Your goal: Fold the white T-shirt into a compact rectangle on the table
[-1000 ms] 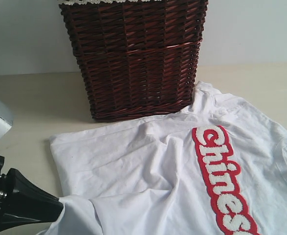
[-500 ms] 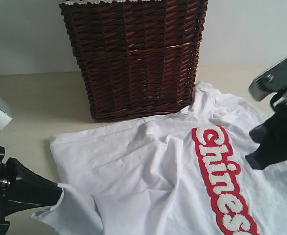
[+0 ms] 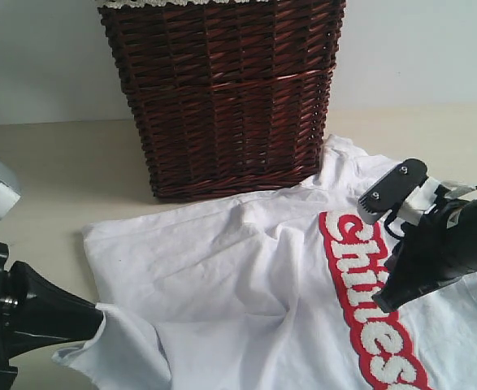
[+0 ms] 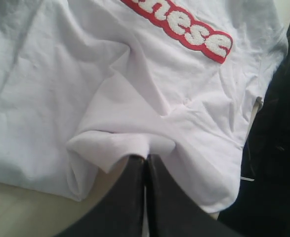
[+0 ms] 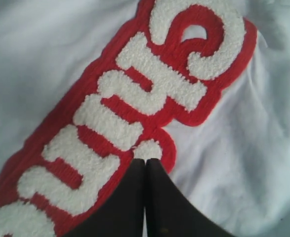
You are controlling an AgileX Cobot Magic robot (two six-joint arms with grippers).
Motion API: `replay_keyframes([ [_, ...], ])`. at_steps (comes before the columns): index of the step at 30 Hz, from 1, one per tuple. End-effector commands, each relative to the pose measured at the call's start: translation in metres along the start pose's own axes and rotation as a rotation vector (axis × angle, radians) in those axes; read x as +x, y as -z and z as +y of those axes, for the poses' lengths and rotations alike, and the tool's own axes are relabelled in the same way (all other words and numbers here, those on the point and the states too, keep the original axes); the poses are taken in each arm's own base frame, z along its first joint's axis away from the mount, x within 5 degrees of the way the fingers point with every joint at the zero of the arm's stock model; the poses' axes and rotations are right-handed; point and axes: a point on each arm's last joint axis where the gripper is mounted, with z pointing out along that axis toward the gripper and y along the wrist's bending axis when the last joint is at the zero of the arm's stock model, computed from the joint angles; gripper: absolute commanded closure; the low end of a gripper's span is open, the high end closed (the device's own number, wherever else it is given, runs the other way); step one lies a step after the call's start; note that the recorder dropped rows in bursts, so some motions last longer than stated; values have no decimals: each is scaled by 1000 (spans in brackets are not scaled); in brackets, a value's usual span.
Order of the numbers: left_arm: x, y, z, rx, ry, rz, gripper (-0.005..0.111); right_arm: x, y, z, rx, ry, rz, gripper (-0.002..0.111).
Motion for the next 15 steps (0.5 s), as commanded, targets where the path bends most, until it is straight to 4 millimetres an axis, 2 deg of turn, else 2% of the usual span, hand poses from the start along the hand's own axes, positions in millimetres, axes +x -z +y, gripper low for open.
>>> replay_keyframes([
  [1,0,1,0,-7,-3,-9,107,-2,-16,-3,29,8,-23,108],
  [7,0,1,0,-7,-3,-9,107,5,-34,-1,14,4,26,108],
  [15,2,1,0,-12,-23,12,107,12,-48,1,3,0,63,108],
])
